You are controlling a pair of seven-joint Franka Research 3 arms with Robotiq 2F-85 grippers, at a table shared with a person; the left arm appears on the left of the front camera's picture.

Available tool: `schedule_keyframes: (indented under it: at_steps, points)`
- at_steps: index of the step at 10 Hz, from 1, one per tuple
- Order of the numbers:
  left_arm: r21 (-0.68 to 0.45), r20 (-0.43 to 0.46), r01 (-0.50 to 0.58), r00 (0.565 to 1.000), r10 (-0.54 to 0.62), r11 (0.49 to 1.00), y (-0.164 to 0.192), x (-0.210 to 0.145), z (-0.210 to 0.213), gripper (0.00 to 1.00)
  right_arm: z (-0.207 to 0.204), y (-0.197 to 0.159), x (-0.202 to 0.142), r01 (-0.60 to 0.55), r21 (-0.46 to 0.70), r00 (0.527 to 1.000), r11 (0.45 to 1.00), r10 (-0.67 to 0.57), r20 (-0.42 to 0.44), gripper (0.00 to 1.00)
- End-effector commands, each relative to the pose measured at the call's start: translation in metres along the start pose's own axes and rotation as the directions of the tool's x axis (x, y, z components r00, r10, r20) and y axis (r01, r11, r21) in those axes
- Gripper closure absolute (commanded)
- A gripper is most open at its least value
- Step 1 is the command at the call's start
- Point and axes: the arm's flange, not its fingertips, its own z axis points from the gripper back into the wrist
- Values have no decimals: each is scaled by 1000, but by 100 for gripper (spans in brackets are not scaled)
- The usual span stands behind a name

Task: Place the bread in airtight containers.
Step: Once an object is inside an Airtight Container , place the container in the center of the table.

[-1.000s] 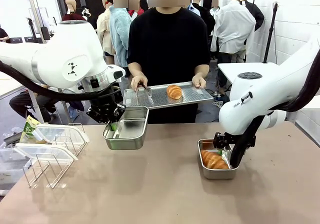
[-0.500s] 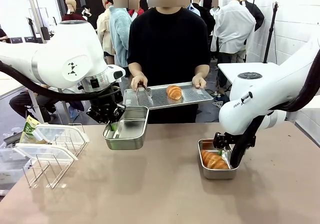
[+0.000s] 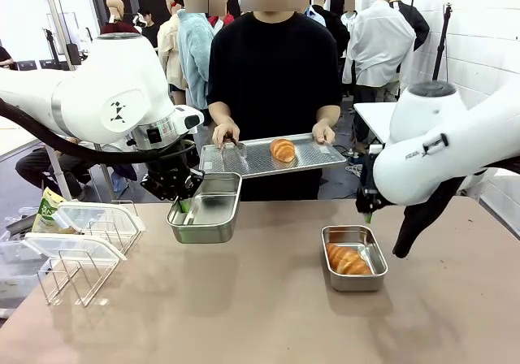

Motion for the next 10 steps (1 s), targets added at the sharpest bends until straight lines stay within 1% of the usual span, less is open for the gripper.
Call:
schedule_keyframes:
  at_steps: [1,2,3,4,5,7,8,9,10]
  points:
    - [-3,6,-2,1000,2,1000,1,1,4,100,44,-1,-12,-14,61,997,998,10,73,0]
    - [-3,6,-2,1000,2,1000,1,1,4,100,69,-4,-13,-15,54,995,998,10,99,0]
    - [-3,6,-2,1000,2,1000,1,1,4,100,87,-7,-12,-24,68,995,997,17,99,0]
    - [-3,6,-2,1000,2,1000,1,1,4,100,100,-12,-10,-24,89,997,996,18,70,0]
    - [-3,6,-2,1000,2,1000,1,1,4,100,104,-15,-9,-30,85,998,996,25,62,0]
    - [-3,6,-2,1000,2,1000,1,1,4,100,93,-16,-7,-34,94,999,995,32,23,0]
    - [-3,6,-2,1000,2,1000,1,1,4,100,85,-18,-5,-13,92,1000,996,12,17,0]
    - [-3,6,-2,1000,2,1000,1,1,4,100,102,-14,-12,-21,62,998,998,18,57,0]
    - [-3,6,-2,1000,2,1000,1,1,4,100,102,-14,-12,-21,62,998,998,18,57,0]
